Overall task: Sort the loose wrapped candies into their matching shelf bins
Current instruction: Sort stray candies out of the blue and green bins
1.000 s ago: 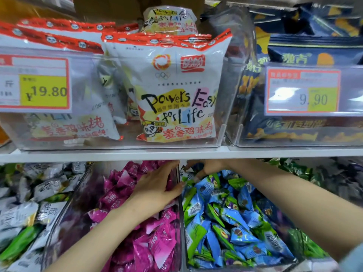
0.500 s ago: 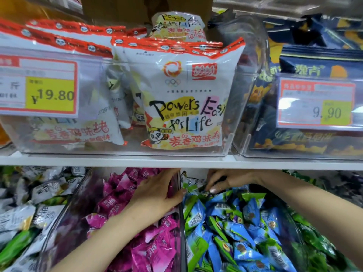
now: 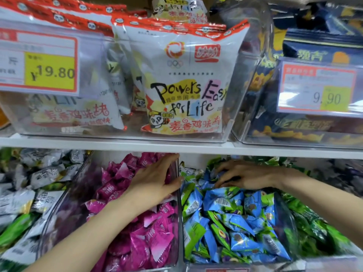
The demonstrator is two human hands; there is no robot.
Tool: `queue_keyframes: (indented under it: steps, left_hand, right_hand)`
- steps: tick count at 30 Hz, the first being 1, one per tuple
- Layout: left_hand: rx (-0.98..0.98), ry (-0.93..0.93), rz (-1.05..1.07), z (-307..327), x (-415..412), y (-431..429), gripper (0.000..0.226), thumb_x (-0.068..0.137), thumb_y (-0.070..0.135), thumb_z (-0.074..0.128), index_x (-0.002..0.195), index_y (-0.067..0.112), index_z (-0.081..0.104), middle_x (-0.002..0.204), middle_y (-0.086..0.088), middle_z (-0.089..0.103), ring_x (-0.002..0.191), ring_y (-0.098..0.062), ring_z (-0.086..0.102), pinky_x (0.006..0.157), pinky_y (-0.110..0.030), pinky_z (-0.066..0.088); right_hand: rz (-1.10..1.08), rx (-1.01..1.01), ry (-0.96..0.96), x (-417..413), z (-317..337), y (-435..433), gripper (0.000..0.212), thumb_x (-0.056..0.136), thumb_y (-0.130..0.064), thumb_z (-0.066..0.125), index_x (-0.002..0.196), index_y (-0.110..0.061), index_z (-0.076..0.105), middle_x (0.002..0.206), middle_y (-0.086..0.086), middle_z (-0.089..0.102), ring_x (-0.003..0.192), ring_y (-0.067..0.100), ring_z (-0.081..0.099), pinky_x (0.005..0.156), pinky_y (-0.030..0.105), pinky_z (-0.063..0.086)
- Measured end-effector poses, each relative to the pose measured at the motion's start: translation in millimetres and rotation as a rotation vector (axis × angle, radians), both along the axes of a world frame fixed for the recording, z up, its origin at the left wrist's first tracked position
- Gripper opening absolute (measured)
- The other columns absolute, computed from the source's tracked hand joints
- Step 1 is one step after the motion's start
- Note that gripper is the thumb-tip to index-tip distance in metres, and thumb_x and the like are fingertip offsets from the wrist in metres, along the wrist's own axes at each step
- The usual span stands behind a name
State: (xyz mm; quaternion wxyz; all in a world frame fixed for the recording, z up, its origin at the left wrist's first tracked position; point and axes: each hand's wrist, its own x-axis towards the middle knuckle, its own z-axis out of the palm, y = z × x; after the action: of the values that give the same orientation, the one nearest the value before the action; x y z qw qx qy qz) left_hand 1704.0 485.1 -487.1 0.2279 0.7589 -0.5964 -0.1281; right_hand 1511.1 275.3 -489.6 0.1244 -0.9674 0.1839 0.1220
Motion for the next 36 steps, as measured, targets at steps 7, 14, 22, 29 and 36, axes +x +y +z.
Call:
queue_keyframes:
  steps: [7,14,22,29,36]
  left_hand:
    - [-0.242,-0.166,-0.165,6.2,-16.3,-2.1,0.069,0.082,0.063,0.017,0.136,0.029,0.042,0.14,0.009,0.042,0.132,-0.007,0.028,0.1,-0.009,0.008]
    - [0.02,-0.387,-0.363,-5.5,-39.9,-1.6,0.078,0.079,0.077,0.019,0.146,0.036,0.022,0.158,0.004,0.008,0.14,-0.017,0.015,0.112,-0.023,0.001]
    - [0.031,-0.413,-0.474,2.6,-35.5,0.6,0.083,0.073,0.08,0.011,0.138,0.036,0.037,0.128,0.005,0.056,0.123,-0.016,0.037,0.1,-0.021,0.007]
    - [0.026,-0.505,-0.551,2.7,-40.7,3.7,0.077,0.076,0.077,0.019,0.142,0.039,0.029,0.123,0.002,0.059,0.115,-0.02,0.047,0.106,-0.028,0.015]
    - [-0.024,-0.524,-0.58,0.1,-44.3,5.2,0.088,0.069,0.079,0.012,0.144,0.037,0.026,0.119,-0.002,0.061,0.11,-0.023,0.052,0.102,-0.026,0.022]
  right_hand:
    - [-0.004,-0.009,-0.038,1.8,1.9,2.5,0.031,0.093,-0.031,0.05,0.121,-0.041,0.06,0.131,-0.013,0.053,0.121,0.005,0.046,0.101,0.016,0.032]
    - [0.045,-0.013,-0.025,-2.1,13.5,15.7,0.031,0.096,-0.033,0.049,0.125,-0.041,0.056,0.133,-0.01,0.049,0.125,0.008,0.041,0.105,0.024,0.031]
    - [0.018,0.066,0.115,-14.4,35.5,37.9,0.034,0.098,-0.05,0.028,0.125,-0.053,0.048,0.143,-0.02,0.031,0.132,0.004,0.021,0.11,0.023,0.009]
    - [0.044,0.072,0.221,-15.1,43.9,50.8,0.055,0.075,-0.07,0.037,0.128,-0.057,0.043,0.152,-0.02,0.014,0.139,0.007,0.005,0.114,0.036,0.005]
    - [0.04,0.003,0.277,-14.2,40.1,55.3,0.064,0.066,-0.079,0.036,0.128,-0.062,0.037,0.153,-0.019,0.01,0.142,0.013,0.002,0.116,0.042,0.004]
